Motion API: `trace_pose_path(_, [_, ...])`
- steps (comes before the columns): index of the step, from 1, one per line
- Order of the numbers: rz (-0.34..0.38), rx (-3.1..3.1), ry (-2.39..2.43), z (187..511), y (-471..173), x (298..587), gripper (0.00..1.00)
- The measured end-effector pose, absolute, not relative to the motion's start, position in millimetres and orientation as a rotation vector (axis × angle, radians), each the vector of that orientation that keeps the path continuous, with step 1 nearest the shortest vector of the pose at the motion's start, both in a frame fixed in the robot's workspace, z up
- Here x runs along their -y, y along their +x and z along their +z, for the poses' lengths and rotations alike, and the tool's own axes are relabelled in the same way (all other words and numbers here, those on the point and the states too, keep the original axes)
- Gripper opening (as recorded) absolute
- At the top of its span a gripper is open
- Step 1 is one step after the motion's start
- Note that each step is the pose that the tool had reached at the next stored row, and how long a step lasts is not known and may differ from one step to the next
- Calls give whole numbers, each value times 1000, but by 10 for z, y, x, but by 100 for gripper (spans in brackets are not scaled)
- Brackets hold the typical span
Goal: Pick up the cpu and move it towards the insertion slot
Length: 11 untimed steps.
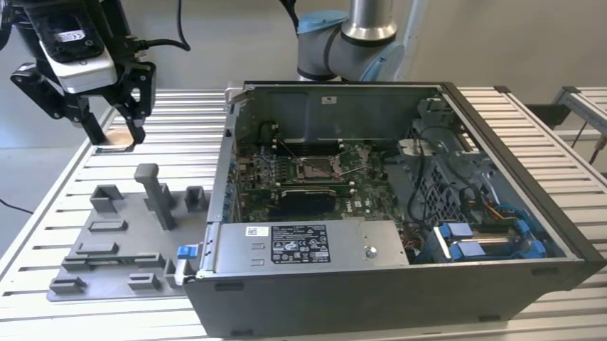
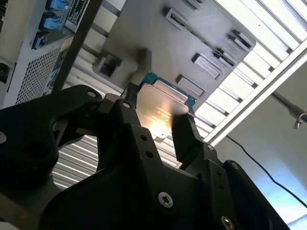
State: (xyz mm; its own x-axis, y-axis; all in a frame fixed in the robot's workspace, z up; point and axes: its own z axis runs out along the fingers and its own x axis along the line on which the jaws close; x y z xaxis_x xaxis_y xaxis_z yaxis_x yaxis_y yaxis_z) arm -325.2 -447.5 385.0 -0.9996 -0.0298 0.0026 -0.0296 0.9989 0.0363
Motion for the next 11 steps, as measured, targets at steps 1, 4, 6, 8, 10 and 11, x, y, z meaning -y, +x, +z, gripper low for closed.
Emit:
trace_pose_path(1, [-57, 3138, 46, 3850, -3242, 4475, 0])
trace_pose_path(4, [-57, 3138, 47, 3850, -3201, 4475, 0])
trace_pose_path(6, [-57, 3138, 47, 3850, -3172, 4475, 0])
trace_pose_path(8, [-57, 3137, 46, 3850, -3143, 4475, 0])
trace_pose_path(10, [-57, 3138, 47, 3850, -3106, 4475, 0])
trace_pose_path(11, [-57, 3138, 47, 3850, -3084, 4475, 0])
